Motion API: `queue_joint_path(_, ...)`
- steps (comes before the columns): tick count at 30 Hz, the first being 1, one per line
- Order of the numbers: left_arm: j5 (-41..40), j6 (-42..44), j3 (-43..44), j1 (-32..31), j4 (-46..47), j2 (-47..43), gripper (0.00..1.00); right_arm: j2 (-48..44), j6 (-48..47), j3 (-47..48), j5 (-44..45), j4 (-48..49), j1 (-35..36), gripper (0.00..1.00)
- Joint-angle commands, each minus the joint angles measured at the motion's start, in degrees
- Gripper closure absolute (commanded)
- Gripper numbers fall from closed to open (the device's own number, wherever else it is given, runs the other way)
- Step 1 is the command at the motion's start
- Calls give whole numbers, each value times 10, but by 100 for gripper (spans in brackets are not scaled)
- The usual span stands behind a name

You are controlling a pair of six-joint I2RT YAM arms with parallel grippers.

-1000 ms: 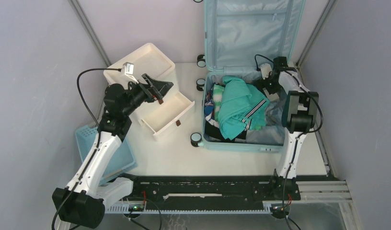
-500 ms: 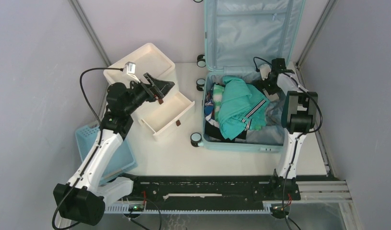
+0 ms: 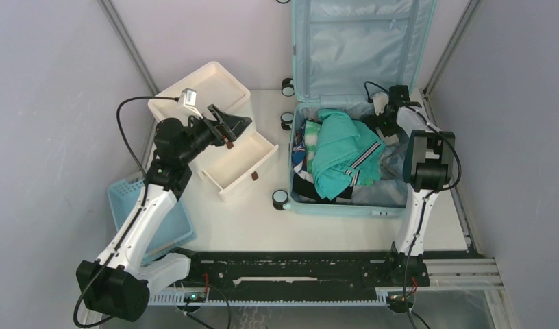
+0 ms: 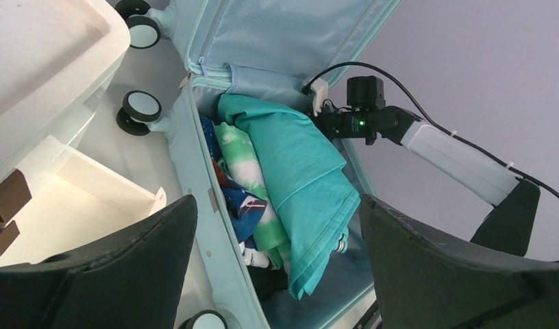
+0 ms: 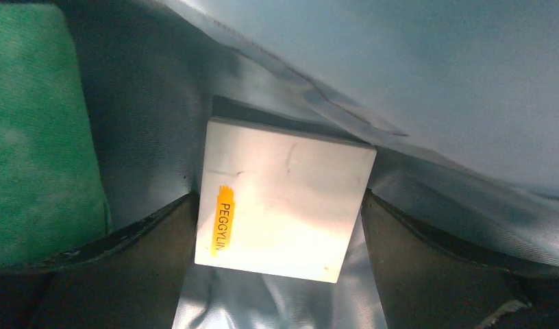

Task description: Open, take out, and arrange the luggage

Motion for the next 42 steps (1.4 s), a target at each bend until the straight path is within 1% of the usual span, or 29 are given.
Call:
queue_joint_path(1,-6,-10,-4,-8,27,-4,9,0,30,-32,16,-17,-37,5)
queue_joint_path(4,-8,-11,-3,-11,29,-3,9,-5,41,-39,5,-16,-43,9)
queue_joint_path(7,-6,-11,1,-15,29,0,9,-6,41,-40,1,-16,-42,19)
queue_joint_path(8,-6,-11,3,-16,29,1,9,-7,40,-40,-4,-18,-42,23)
queue_joint_path(9,-5,-11,4,-17,29,1,10,-10,41,-41,-11,-19,-43,30)
queue_joint_path(10,-5,-11,5,-18,29,1,10,-16,42,-44,-17,-16,-44,35)
queue_joint_path(11,-5,-11,7,-19,29,2,10,-25,44,-49,-23,-10,-45,38)
queue_joint_path(12,-6,-11,8,-21,29,2,10,-36,46,-55,-29,-3,-46,44)
queue_joint_path(15,-6,-10,8,-28,29,5,10,-68,51,-66,-47,15,-51,48)
queue_joint_path(17,-7,-10,10,-34,29,10,10,-90,60,-75,-60,30,-57,53)
queue_joint_path(21,-9,-10,14,-45,35,20,10,-128,85,-80,-99,40,-70,60)
queue_joint_path(27,-11,-12,28,-66,45,39,11,-178,125,-87,-171,45,-91,62)
queue_joint_path(28,-12,-22,33,-83,64,54,11,-201,151,-85,-208,46,-102,63)
queue_joint_path(35,-36,-44,64,-150,112,113,11,-259,235,-74,-308,43,-116,63)
queue_joint_path(38,-51,-75,86,-182,139,148,11,-288,279,-88,-389,57,-117,63)
queue_joint_path(42,-62,-126,134,-204,157,202,12,-326,335,-120,-505,93,-110,63)
